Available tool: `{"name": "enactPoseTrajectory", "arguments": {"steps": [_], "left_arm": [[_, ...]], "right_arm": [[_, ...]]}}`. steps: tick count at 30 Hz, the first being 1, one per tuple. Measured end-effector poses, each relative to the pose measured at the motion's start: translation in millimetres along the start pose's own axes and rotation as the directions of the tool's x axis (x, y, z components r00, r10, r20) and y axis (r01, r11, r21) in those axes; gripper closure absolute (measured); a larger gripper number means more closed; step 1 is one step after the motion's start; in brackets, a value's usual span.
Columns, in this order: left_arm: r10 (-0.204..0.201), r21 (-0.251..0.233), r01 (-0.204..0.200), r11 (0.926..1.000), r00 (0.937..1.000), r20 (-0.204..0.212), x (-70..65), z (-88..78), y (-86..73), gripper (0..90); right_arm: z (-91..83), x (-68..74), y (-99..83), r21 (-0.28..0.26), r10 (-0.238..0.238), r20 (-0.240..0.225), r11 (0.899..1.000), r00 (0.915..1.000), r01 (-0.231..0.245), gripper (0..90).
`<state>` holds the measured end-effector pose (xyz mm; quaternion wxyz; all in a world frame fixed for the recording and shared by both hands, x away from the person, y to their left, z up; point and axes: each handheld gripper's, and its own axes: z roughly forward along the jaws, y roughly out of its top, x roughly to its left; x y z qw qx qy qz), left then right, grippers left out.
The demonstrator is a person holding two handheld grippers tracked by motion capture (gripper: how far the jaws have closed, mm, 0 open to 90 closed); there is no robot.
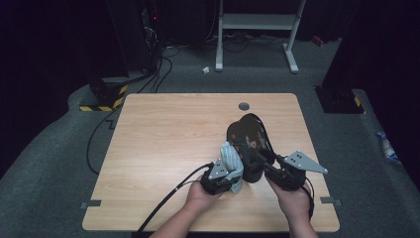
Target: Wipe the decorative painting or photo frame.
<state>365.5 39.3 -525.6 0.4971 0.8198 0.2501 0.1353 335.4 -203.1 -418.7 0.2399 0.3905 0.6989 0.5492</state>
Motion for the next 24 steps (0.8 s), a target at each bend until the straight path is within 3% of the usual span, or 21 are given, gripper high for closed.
{"name": "enactPoseTrajectory", "arguments": {"steps": [8, 10, 18, 21, 24], "left_arm": [[0.008, -0.018, -0.008, 0.9998, 0.9999, -0.008, -0.5, -2.3, -1.0, 70.5], [0.002, -0.023, -0.002, 0.9997, 1.0000, -0.006, 0.3, -2.6, -1.1, 70.6], [-0.049, -0.062, 0.049, 0.9969, 0.9988, 0.000, 4.5, -3.3, 10.5, 70.8], [-0.044, -0.063, 0.045, 0.9970, 0.9989, 0.018, -1.9, -2.7, 15.6, 70.9], [-0.006, -0.060, 0.009, 0.9981, 0.9985, 0.055, -16.8, -1.8, 19.9, 71.0]], "right_arm": [[-1.6, -0.9, 0.6, -0.012, 0.028, 0.030, 1.000, 0.9991, -0.028, 79.0], [-1.0, -3.8, 0.4, -0.015, 0.065, 0.003, 0.998, 0.9979, -0.065, 79.9], [-0.4, 0.0, 0.3, -0.019, 0.061, 0.011, 0.998, 0.9981, -0.061, 80.0], [-0.1, -1.6, 0.1, -0.023, 0.068, 0.009, 0.997, 0.9976, -0.068, 80.0], [-0.2, -3.0, -0.8, -0.029, 0.078, 0.005, 0.997, 0.9970, -0.077, 80.0]]}}
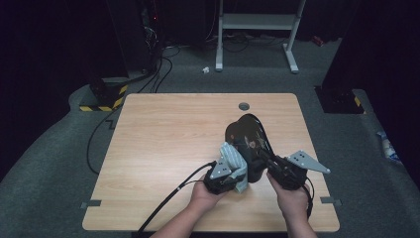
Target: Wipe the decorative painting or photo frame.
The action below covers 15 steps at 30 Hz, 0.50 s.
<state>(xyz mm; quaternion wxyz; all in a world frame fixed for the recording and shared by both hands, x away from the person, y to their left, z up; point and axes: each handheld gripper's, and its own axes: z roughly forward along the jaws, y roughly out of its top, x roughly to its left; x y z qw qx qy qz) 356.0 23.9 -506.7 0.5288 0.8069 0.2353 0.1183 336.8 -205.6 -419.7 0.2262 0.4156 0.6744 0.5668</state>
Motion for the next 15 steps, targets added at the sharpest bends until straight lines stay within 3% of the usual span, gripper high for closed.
{"name": "enactPoseTrajectory", "arguments": {"steps": [4, 6, 9, 15], "left_arm": [[0.034, -0.010, -0.034, 0.9994, 0.9966, 0.075, -24.8, 0.5, 6.4, 71.0], [0.075, -0.009, -0.075, 0.9971, 0.9945, 0.072, -33.6, -0.2, 11.2, 71.0], [0.063, -0.041, -0.060, 0.9973, 0.9954, 0.072, -30.7, -4.3, 18.9, 71.0], [0.054, -0.092, -0.053, 0.9943, 0.9984, 0.015, -13.8, -12.6, 36.7, 71.0]], "right_arm": [[0.2, 0.1, -0.1, -0.001, -0.001, -0.003, 1.000, 1.0000, 0.001, 80.0], [0.2, 0.3, -0.1, -0.002, -0.004, -0.006, 1.000, 1.0000, 0.004, 79.9], [0.1, 0.1, -0.3, -0.001, -0.003, -0.006, 1.000, 1.0000, 0.003, 79.9], [0.1, -0.6, -0.4, -0.002, 0.001, -0.004, 1.000, 1.0000, -0.001, 80.0]]}}
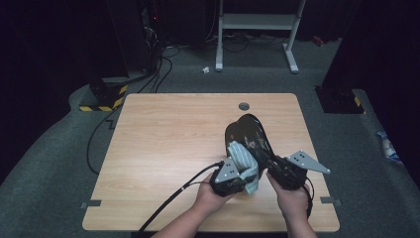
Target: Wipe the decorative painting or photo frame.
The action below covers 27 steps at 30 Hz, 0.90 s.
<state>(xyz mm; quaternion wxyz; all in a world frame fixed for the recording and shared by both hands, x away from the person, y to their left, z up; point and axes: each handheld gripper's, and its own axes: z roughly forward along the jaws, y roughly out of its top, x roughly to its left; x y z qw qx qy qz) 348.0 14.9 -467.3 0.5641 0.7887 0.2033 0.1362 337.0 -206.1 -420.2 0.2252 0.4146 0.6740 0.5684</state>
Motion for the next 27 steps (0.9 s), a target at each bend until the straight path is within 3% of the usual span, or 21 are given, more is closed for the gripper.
{"name": "enactPoseTrajectory", "arguments": {"steps": [3, 7, 9, 11, 12, 15, 20, 22, 25, 27], "left_arm": [[-0.045, 0.006, 0.046, 0.9989, 0.9950, -0.089, 27.4, -1.5, 2.3, 71.1], [-0.073, 0.059, 0.083, 0.9948, 0.9860, -0.150, 49.9, 0.9, -6.6, 71.2], [-0.098, 0.075, 0.110, 0.9911, 0.9829, -0.156, 53.9, 1.5, -9.9, 71.2], [-0.099, 0.075, 0.112, 0.9909, 0.9830, -0.154, 51.6, 1.1, -9.3, 71.2], [-0.086, 0.055, 0.093, 0.9941, 0.9887, -0.123, 39.6, 0.6, -5.4, 71.2], [-0.040, 0.040, 0.043, 0.9983, 0.9969, -0.068, 13.1, 2.4, 1.8, 71.3], [0.024, 0.047, -0.024, 0.9986, 0.9997, 0.001, -22.4, 7.2, 7.1, 71.3], [0.014, 0.052, -0.015, 0.9986, 0.9998, 0.014, -23.7, 6.6, 9.0, 71.3], [0.030, 0.055, -0.031, 0.9980, 0.9994, 0.015, -22.2, 5.3, 9.9, 71.3], [0.009, 0.043, -0.010, 0.9990, 0.9997, 0.023, -17.8, 5.3, 8.7, 71.3]], "right_arm": [[-0.4, -2.1, -0.3, 0.000, 0.012, -0.001, 1.000, 0.9999, -0.012, 79.9], [0.0, -1.5, -0.2, 0.000, 0.010, 0.003, 1.000, 0.9999, -0.010, 79.8], [0.1, -1.5, -0.4, -0.001, 0.009, 0.002, 1.000, 1.0000, -0.009, 79.7], [0.1, -1.8, -0.5, -0.001, 0.009, 0.000, 1.000, 1.0000, -0.009, 79.8], [0.1, -1.7, -0.6, -0.002, 0.008, -0.001, 1.000, 1.0000, -0.008, 79.8], [0.3, -1.3, -0.7, -0.004, 0.006, 0.001, 1.000, 1.0000, -0.006, 79.9], [-0.1, -2.8, -1.2, -0.006, 0.011, -0.002, 1.000, 0.9999, -0.011, 79.9], [-0.2, -3.4, -0.9, -0.005, 0.012, -0.005, 1.000, 0.9999, -0.012, 79.9], [0.0, -2.0, -0.9, -0.006, 0.008, -0.004, 1.000, 1.0000, -0.008, 79.9], [0.2, -1.9, -0.8, -0.005, 0.007, -0.004, 1.000, 1.0000, -0.007, 79.9]]}}
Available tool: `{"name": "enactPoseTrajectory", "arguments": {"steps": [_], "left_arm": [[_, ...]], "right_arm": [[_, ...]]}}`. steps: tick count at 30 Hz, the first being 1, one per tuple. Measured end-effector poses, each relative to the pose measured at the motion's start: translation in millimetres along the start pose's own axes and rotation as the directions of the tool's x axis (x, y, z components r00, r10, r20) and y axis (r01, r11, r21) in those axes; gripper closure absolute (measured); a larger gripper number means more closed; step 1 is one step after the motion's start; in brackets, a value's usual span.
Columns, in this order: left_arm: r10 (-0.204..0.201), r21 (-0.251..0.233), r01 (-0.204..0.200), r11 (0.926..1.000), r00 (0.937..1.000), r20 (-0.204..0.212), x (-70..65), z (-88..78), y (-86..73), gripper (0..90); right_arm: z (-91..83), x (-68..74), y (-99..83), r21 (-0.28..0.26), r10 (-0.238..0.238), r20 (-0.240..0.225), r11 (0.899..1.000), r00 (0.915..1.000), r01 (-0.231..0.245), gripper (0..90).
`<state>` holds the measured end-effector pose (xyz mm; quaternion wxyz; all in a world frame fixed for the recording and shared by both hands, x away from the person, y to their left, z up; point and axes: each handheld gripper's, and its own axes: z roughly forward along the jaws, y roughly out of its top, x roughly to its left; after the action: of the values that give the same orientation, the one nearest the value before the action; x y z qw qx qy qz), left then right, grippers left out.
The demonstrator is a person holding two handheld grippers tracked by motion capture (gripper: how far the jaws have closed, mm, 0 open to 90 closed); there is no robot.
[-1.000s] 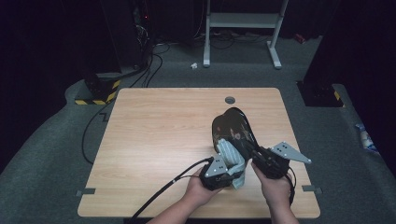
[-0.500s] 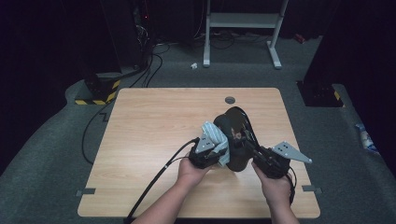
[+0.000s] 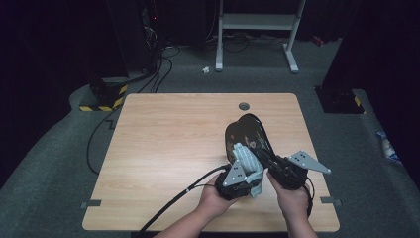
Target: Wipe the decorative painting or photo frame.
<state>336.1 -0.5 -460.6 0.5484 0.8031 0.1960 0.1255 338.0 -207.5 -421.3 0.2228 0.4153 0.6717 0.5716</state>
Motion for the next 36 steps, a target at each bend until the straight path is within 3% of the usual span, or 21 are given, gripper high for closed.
{"name": "enactPoseTrajectory", "arguments": {"steps": [3, 7, 11, 13, 17, 19, 22, 23, 24, 28, 32, 36], "left_arm": [[-0.016, -0.012, 0.016, 0.9998, 0.9998, -0.009, 6.9, 0.2, -2.7, 71.3], [-0.065, 0.027, 0.067, 0.9974, 0.9954, -0.071, 34.8, 3.7, -20.6, 71.4], [-0.119, 0.109, 0.133, 0.9850, 0.9847, -0.127, 56.9, 8.5, -42.5, 71.4], [-0.122, 0.143, 0.142, 0.9795, 0.9823, -0.143, 62.2, 11.1, -52.2, 71.4], [-0.129, 0.151, 0.151, 0.9769, 0.9804, -0.149, 60.5, 11.8, -54.2, 71.6], [-0.118, 0.165, 0.140, 0.9763, 0.9840, -0.133, 54.8, 12.2, -52.3, 71.8], [-0.098, 0.164, 0.109, 0.9804, 0.9921, -0.078, 38.4, 11.9, -46.6, 71.8], [-0.098, 0.164, 0.109, 0.9804, 0.9921, -0.078, 38.4, 11.9, -46.6, 71.8], [-0.076, 0.150, 0.080, 0.9855, 0.9966, -0.033, 23.3, 11.7, -40.2, 71.8], [-0.019, 0.128, 0.016, 0.9916, 0.9995, 0.025, -1.6, 10.9, -26.0, 71.7], [-0.031, 0.100, 0.028, 0.9946, 0.9991, 0.029, 4.3, 6.7, -18.5, 71.7], [-0.073, 0.084, 0.074, 0.9937, 0.9971, -0.021, 27.0, 2.5, -15.7, 71.7]], "right_arm": [[0.0, -1.0, -0.1, 0.000, 0.004, 0.000, 1.000, 1.0000, -0.004, 79.9], [0.0, -2.6, -0.6, -0.003, 0.010, 0.005, 1.000, 0.9999, -0.010, 79.9], [0.3, -1.6, -0.4, -0.002, 0.007, 0.008, 1.000, 0.9999, -0.007, 79.9], [0.6, -0.8, -0.3, -0.001, 0.002, 0.008, 1.000, 1.0000, -0.002, 79.8], [1.1, 0.4, -0.1, -0.001, -0.002, 0.009, 1.000, 1.0000, 0.002, 79.9], [1.3, 0.3, -0.2, -0.002, 0.000, 0.010, 1.000, 0.9999, 0.000, 79.9], [1.3, 0.6, -0.5, -0.004, -0.004, 0.009, 1.000, 1.0000, 0.004, 79.9], [1.3, 0.6, -0.6, -0.005, -0.004, 0.008, 1.000, 1.0000, 0.004, 80.0], [1.3, 0.5, -0.6, -0.005, -0.003, 0.009, 1.000, 1.0000, 0.003, 79.9], [1.0, 0.4, -0.9, -0.005, -0.002, 0.007, 1.000, 1.0000, 0.002, 79.9], [1.0, 0.1, -0.9, -0.005, 0.003, 0.007, 1.000, 1.0000, -0.003, 79.9], [1.4, 1.0, -0.7, -0.004, 0.001, 0.006, 1.000, 1.0000, -0.001, 79.9]]}}
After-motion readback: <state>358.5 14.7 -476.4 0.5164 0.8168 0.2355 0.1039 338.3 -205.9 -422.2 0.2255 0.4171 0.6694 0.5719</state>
